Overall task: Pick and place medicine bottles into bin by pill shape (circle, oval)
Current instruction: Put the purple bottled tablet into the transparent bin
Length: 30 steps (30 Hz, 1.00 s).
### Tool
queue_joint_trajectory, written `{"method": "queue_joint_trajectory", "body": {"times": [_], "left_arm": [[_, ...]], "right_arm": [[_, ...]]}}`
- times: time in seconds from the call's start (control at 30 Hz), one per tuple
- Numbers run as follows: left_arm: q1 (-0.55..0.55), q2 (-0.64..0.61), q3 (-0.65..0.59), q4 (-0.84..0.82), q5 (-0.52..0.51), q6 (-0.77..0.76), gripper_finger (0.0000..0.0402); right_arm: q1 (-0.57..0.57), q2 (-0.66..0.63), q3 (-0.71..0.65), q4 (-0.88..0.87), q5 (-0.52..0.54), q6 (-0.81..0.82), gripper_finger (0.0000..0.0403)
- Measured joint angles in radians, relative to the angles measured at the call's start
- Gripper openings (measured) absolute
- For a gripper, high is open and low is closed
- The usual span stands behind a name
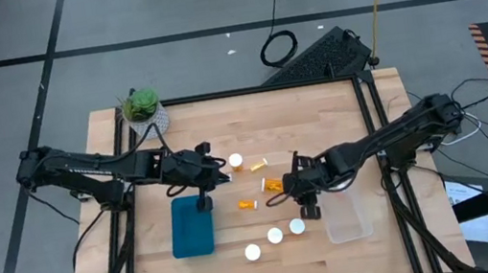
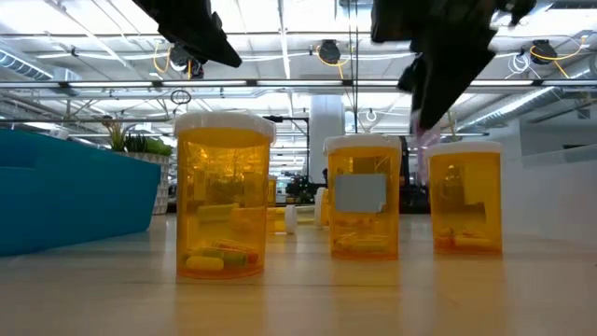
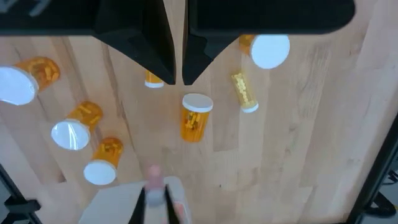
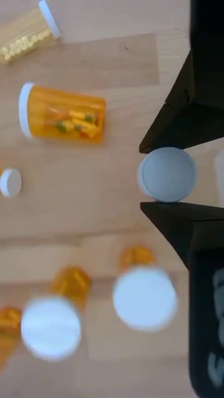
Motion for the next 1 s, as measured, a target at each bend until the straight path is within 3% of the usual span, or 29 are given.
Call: {"method": "queue_joint_trajectory", "body": {"times": [0.43,0.87,1.0], "left_arm": [[0.0,0.0,0.0,0.0,0.0,-0.017,0.0033],[0.0,0.0,0.0,0.002,0.0,-0.019,0.0033],[0.0,0.0,0.0,0.002,0.0,-0.021,0.0033]], "right_arm": [[0.176,0.0,0.222,-0.26,0.001,0.18,0.0118],[0.324,-0.066,0.228,-0.322,0.006,0.369,0.0118],[0.366,-0.114,0.228,-0.331,0.083,0.429,0.0118]]}}
